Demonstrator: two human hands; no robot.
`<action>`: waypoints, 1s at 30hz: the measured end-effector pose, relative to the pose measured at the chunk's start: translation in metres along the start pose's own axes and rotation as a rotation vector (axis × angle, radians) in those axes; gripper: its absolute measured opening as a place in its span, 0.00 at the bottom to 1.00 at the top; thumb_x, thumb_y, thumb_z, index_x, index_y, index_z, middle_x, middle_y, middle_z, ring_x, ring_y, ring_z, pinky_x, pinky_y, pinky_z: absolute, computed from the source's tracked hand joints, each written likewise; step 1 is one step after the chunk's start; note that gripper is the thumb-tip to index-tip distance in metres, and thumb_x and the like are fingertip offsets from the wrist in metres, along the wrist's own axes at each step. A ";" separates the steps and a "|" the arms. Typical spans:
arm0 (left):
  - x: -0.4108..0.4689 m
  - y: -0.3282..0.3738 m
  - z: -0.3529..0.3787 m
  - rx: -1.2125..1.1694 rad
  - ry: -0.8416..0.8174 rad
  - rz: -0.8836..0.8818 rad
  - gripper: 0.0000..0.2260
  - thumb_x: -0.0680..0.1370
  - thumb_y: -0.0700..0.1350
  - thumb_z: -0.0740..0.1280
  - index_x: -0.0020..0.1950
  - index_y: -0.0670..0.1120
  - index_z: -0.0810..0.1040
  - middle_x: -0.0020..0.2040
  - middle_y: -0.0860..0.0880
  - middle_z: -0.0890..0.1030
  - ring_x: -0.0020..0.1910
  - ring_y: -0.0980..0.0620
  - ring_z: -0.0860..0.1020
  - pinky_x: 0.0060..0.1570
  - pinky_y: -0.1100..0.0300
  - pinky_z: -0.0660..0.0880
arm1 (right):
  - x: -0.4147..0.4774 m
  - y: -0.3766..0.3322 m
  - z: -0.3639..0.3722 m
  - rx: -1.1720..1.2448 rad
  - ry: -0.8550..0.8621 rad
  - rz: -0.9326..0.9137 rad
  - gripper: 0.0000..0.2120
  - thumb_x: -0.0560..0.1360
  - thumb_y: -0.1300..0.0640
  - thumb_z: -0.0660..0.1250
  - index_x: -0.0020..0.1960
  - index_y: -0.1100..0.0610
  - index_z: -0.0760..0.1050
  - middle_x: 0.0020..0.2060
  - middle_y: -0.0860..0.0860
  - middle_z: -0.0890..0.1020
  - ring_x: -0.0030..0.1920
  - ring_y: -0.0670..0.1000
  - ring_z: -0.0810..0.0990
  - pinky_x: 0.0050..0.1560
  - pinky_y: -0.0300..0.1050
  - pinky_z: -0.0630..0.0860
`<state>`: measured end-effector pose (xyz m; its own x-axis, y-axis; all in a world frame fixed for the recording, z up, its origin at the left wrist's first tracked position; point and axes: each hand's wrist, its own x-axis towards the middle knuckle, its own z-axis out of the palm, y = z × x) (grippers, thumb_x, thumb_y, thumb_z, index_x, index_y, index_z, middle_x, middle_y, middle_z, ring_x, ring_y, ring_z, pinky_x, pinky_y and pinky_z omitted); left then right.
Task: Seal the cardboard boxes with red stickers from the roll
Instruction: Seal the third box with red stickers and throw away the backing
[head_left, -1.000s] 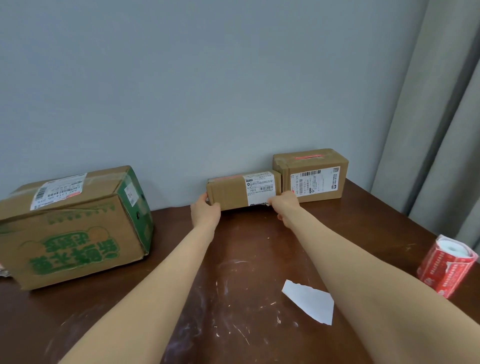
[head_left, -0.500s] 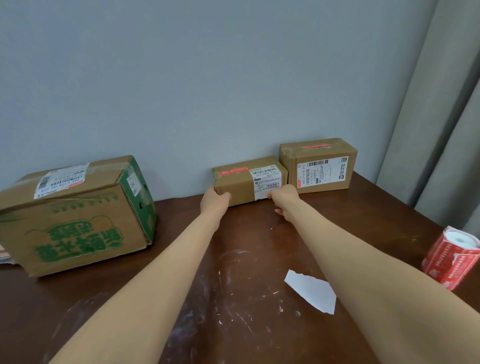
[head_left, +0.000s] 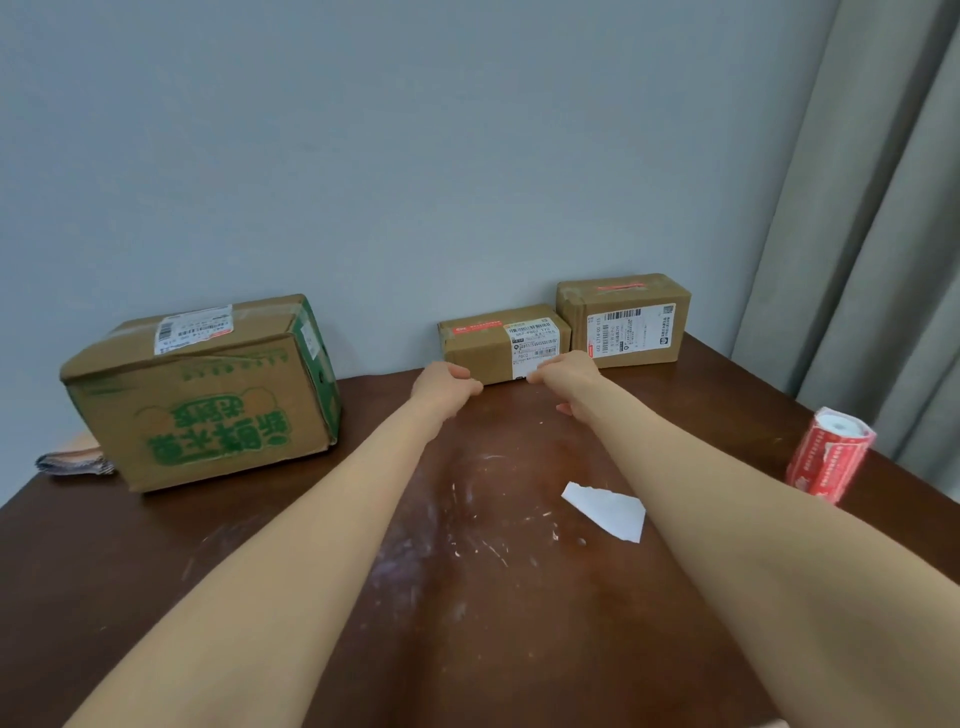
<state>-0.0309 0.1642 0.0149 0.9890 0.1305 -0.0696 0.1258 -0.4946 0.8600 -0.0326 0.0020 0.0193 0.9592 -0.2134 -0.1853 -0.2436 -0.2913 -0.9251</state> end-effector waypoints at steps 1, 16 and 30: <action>-0.008 0.000 0.002 0.020 -0.044 0.007 0.17 0.76 0.42 0.68 0.65 0.44 0.74 0.60 0.46 0.76 0.55 0.49 0.75 0.58 0.54 0.76 | -0.008 0.003 -0.004 -0.085 -0.028 -0.023 0.20 0.74 0.60 0.70 0.65 0.60 0.74 0.55 0.55 0.79 0.49 0.52 0.74 0.38 0.42 0.69; -0.110 0.007 0.085 0.369 -0.451 0.147 0.09 0.69 0.33 0.74 0.48 0.42 0.81 0.49 0.42 0.81 0.40 0.47 0.81 0.35 0.64 0.80 | -0.108 0.068 -0.052 -0.797 -0.187 -0.013 0.10 0.70 0.60 0.72 0.51 0.56 0.79 0.33 0.52 0.82 0.31 0.50 0.80 0.44 0.42 0.81; -0.141 0.039 0.129 0.255 -0.480 0.321 0.09 0.71 0.40 0.74 0.50 0.47 0.85 0.52 0.49 0.84 0.54 0.53 0.78 0.58 0.60 0.73 | -0.143 0.111 -0.110 0.288 0.016 0.216 0.07 0.75 0.71 0.63 0.53 0.64 0.74 0.47 0.60 0.80 0.34 0.53 0.82 0.34 0.42 0.82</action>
<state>-0.1556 0.0154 -0.0070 0.8978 -0.4293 -0.0985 -0.2269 -0.6425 0.7320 -0.2128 -0.1023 -0.0209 0.8874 -0.2561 -0.3834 -0.3875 0.0364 -0.9211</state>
